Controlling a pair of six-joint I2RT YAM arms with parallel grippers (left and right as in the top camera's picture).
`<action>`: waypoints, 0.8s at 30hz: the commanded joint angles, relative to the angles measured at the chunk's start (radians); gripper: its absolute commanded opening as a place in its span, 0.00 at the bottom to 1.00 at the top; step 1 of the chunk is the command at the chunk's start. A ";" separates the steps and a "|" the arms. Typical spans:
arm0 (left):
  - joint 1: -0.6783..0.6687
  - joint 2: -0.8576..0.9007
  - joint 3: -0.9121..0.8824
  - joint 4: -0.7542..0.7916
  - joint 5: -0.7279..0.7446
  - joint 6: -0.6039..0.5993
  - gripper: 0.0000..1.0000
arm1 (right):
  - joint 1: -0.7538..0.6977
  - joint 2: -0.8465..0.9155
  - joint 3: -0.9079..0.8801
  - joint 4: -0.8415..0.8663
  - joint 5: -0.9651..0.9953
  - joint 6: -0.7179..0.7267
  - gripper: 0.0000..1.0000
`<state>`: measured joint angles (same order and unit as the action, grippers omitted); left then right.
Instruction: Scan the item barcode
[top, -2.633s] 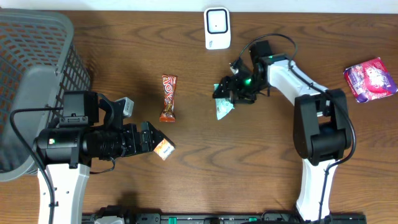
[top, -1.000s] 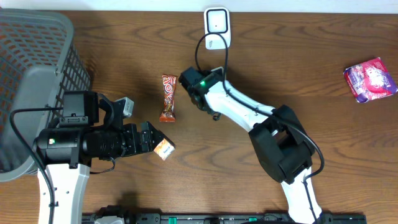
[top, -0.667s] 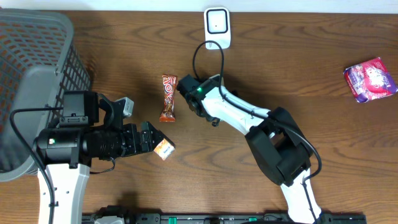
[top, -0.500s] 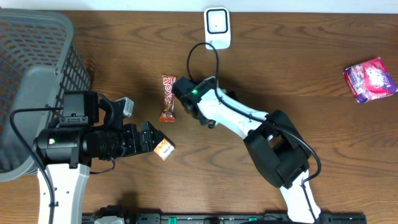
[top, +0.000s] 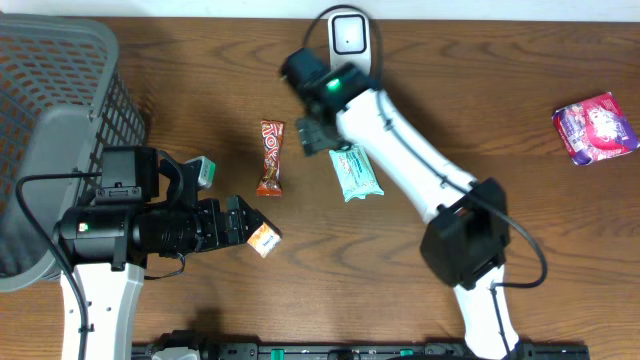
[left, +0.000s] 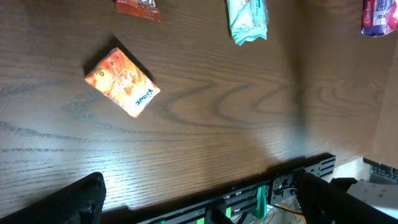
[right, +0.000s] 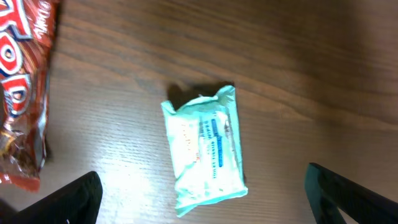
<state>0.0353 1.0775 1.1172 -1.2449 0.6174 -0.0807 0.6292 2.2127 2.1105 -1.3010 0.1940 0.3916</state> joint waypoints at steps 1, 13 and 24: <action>-0.004 0.000 -0.003 0.000 -0.010 0.010 0.98 | -0.119 -0.002 -0.019 -0.014 -0.311 -0.171 0.99; -0.004 0.000 -0.003 0.000 -0.010 0.009 0.98 | -0.371 -0.002 -0.409 0.183 -0.885 -0.419 0.75; -0.004 0.000 -0.003 0.000 -0.010 0.010 0.98 | -0.320 -0.002 -0.670 0.528 -0.933 -0.287 0.21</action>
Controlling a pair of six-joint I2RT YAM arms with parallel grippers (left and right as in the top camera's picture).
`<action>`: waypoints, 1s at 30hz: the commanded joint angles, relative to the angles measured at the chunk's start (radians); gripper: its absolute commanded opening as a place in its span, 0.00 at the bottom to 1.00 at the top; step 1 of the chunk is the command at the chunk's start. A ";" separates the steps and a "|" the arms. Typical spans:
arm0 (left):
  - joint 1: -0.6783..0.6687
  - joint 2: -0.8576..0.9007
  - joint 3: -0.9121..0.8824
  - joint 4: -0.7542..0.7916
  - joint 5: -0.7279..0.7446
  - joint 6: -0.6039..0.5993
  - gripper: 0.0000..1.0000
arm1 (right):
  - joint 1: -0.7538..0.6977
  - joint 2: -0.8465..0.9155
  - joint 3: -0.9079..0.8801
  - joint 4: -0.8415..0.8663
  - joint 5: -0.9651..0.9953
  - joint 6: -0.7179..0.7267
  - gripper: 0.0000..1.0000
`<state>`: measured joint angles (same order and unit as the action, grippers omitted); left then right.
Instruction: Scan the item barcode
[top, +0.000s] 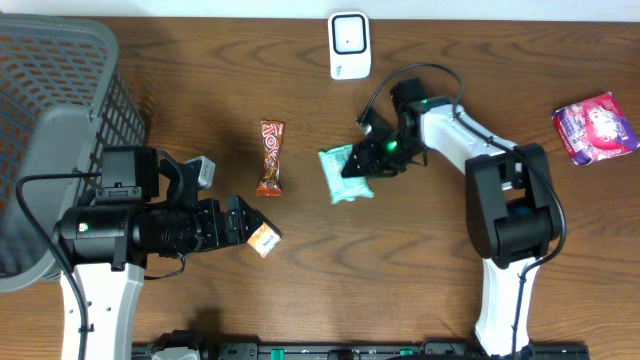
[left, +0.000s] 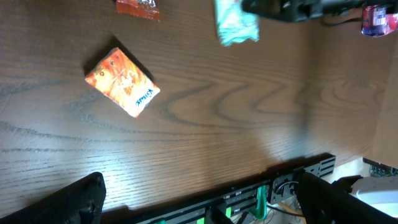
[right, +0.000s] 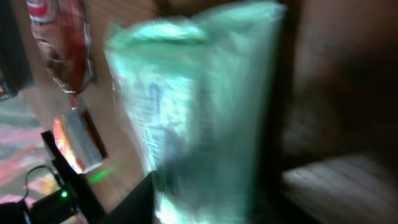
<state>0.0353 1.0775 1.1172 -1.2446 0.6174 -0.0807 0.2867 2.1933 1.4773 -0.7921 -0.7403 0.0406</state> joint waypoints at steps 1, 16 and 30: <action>-0.004 0.000 -0.003 0.000 -0.010 0.010 0.98 | 0.025 0.018 -0.037 0.029 0.002 0.080 0.10; -0.004 0.000 -0.003 0.000 -0.010 0.010 0.98 | 0.014 -0.036 0.173 0.097 0.031 0.317 0.01; -0.004 0.000 -0.003 0.000 -0.010 0.009 0.98 | -0.047 -0.033 0.272 0.650 0.231 0.796 0.01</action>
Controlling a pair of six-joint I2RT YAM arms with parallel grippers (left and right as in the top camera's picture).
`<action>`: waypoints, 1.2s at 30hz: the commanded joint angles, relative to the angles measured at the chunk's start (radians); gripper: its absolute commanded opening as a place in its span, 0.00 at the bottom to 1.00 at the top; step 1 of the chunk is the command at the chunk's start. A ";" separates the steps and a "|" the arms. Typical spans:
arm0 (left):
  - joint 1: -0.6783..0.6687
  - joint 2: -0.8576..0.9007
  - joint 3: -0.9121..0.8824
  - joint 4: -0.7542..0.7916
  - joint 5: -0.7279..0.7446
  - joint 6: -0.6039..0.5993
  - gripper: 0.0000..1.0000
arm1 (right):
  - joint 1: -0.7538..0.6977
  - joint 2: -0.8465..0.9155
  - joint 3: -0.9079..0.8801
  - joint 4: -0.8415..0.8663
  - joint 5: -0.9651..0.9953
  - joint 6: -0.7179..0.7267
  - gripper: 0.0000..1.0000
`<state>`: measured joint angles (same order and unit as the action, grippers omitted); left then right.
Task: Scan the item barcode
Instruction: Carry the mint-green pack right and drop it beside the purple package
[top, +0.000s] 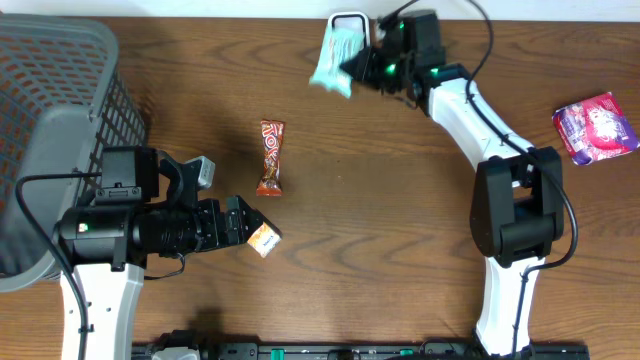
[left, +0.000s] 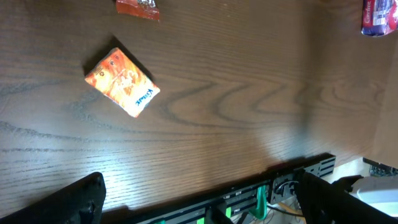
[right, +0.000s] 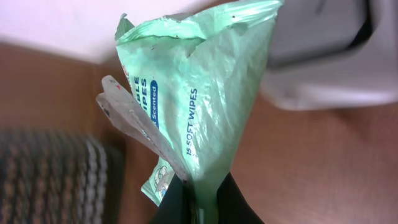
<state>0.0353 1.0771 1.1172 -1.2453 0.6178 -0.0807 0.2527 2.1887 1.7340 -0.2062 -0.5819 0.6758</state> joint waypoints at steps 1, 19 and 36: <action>-0.004 0.000 -0.003 0.000 -0.010 0.009 0.98 | -0.013 -0.029 0.015 0.088 0.093 0.175 0.01; -0.004 0.000 -0.003 0.000 -0.010 0.010 0.98 | -0.075 -0.001 0.057 0.135 0.208 0.093 0.01; -0.004 0.000 -0.003 0.000 -0.010 0.010 0.98 | -0.617 -0.116 0.147 -0.603 0.388 -0.257 0.01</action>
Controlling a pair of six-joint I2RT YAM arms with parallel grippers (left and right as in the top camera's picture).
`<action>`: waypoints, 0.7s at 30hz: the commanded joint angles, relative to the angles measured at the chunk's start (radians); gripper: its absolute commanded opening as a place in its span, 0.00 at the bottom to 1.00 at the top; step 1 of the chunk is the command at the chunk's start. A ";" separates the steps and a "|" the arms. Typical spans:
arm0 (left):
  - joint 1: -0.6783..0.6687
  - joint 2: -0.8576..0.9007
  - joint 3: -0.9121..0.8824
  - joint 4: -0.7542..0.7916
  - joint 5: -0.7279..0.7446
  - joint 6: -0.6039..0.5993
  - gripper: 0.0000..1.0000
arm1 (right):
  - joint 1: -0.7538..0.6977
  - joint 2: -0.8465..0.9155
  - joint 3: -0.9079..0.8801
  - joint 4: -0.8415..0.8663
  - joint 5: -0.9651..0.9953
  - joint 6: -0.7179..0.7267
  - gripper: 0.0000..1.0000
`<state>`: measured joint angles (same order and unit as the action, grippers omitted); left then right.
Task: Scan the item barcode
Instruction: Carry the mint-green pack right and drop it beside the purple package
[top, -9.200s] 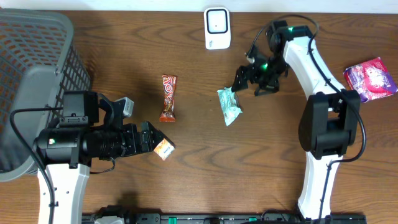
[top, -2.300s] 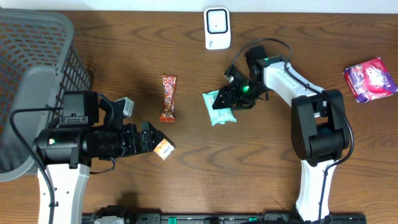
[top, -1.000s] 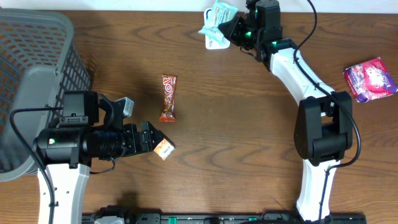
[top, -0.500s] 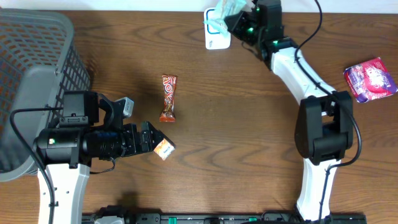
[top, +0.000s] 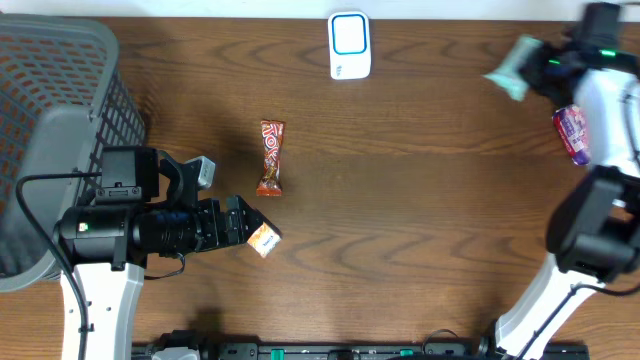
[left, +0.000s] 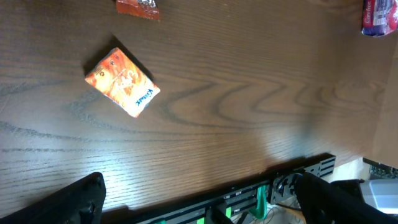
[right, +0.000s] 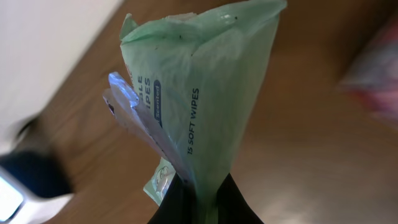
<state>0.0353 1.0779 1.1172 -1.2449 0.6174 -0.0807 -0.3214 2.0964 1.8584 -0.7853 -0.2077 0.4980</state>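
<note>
My right gripper (top: 545, 66) is shut on a mint-green pack of soft wipes (top: 508, 72), held in the air over the table's far right; the pack (right: 199, 106) fills the right wrist view, pinched at its lower end (right: 202, 199). The white barcode scanner (top: 349, 44) stands at the back middle, well left of the pack. My left gripper (top: 245, 225) hangs low at the front left, open, beside an orange carton (top: 264, 240); its dark fingertips (left: 84, 199) frame bare wood, and the carton (left: 122, 83) lies beyond them.
A grey mesh basket (top: 60, 130) fills the left side. A red-brown candy bar (top: 271, 157) lies left of centre. A purple-pink packet (top: 575, 132) lies at the right edge, just below the right arm. The table's front rail (left: 292, 180) shows in the left wrist view.
My right gripper has moved with the wipes pack from in front of the scanner at the back middle to the far right, near the purple-pink packet. The left arm has not moved.
The wipes pack lay on the table's middle with my right gripper open above it. Then the gripper was down at the pack, closing on it. Then it held the pack up by the scanner, and now holds it at the far right.
</note>
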 joint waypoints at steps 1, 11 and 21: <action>-0.004 0.000 -0.003 0.000 -0.010 0.010 0.98 | -0.062 -0.020 0.023 -0.035 0.005 -0.101 0.01; -0.004 0.000 -0.003 0.000 -0.010 0.010 0.98 | -0.101 0.056 0.001 -0.087 -0.108 -0.384 0.01; -0.004 0.000 -0.003 0.000 -0.010 0.009 0.98 | -0.135 0.168 0.002 -0.123 0.237 -0.370 0.05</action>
<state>0.0353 1.0779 1.1172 -1.2449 0.6174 -0.0807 -0.4335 2.2662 1.8557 -0.9035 -0.1417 0.1436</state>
